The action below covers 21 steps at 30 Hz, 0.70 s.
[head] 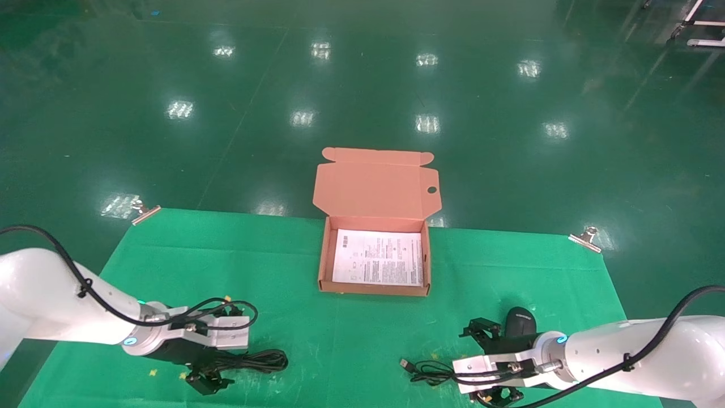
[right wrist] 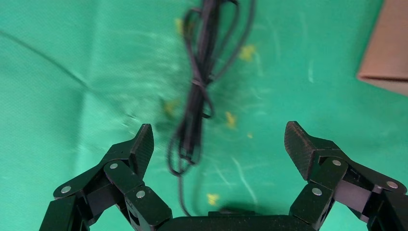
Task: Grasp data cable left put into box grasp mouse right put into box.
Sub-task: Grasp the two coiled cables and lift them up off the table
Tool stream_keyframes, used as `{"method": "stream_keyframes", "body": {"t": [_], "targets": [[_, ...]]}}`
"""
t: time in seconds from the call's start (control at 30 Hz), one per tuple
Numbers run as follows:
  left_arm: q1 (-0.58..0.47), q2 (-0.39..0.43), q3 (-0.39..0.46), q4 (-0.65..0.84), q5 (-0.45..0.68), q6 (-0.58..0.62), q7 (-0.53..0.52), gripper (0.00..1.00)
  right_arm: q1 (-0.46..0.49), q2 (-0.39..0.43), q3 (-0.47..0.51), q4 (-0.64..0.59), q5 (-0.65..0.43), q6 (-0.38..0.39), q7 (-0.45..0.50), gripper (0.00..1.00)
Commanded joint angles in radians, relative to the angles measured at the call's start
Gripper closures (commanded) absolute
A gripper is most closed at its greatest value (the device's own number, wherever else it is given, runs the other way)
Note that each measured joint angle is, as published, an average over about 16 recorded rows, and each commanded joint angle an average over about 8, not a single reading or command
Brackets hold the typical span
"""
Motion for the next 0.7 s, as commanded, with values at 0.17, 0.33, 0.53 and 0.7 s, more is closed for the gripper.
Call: {"method": "stream_keyframes", "body": {"t": [0.17,0.33,0.53,0.7], "targets": [[-0.001,0.002,0.0,0.006,0.0,-0.003,0.003,1.0,-0.001,-0.001,0.002,-0.004,-0.001,0.008,-0.001,1.0],[0.0,0.0,0.0,0.0,0.0,-0.001,0.001,1.0,0.0,0.0,0.001,-0.001,0.0,0.002,0.0,1.0],[0.0,-0.001,0.0,-0.004,0.0,0.002,-0.001,1.0,0.0,0.0,0.001,0.002,0.002,-0.003,0.0,1.0],[0.001,-0.002,0.0,-0.006,0.0,0.003,-0.001,1.0,0.001,0.001,0.0,0.003,0.002,-0.005,0.001,1.0]]}}
